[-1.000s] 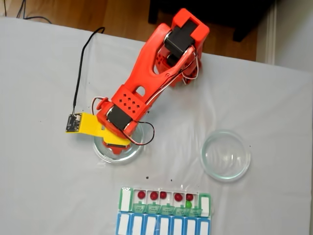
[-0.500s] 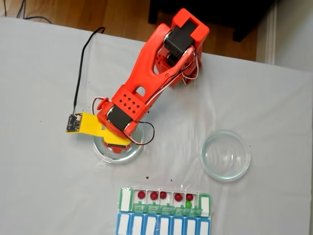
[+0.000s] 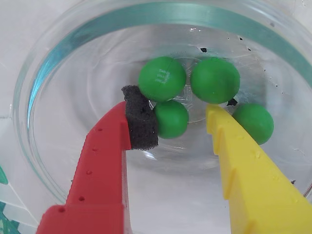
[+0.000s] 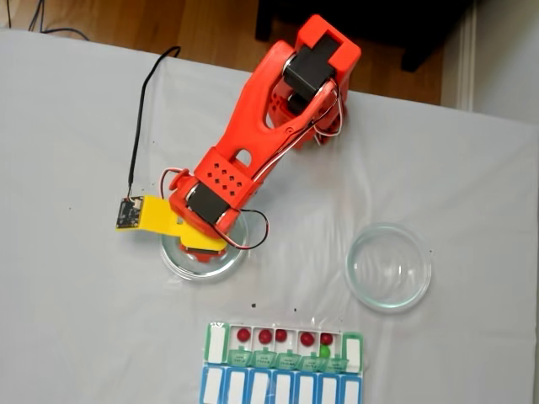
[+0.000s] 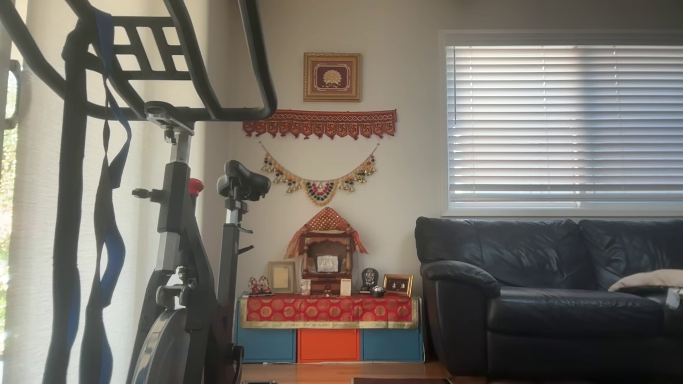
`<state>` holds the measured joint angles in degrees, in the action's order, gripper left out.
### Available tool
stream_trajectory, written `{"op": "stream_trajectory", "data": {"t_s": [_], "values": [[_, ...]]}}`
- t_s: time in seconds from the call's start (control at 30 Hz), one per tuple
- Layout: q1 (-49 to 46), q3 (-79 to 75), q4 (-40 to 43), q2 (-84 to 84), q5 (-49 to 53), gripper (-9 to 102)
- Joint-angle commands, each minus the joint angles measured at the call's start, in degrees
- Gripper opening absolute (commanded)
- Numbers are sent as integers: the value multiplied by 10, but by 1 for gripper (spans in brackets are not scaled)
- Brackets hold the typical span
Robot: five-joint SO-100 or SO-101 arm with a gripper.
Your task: Sort medicines into box.
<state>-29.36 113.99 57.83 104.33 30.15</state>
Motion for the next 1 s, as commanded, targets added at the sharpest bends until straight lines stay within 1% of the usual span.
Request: {"op": "stream_trajectory", "data": {"t_s": [0.0, 0.17, 0.7, 0.83, 0.97], "values": [[8, -5, -4, 11, -5, 19], [9, -5, -4, 11, -6, 19], [11, 0, -9, 13, -8, 12], [11, 2, -11, 14, -8, 6], [11, 3, -11, 15, -9, 3]]}}
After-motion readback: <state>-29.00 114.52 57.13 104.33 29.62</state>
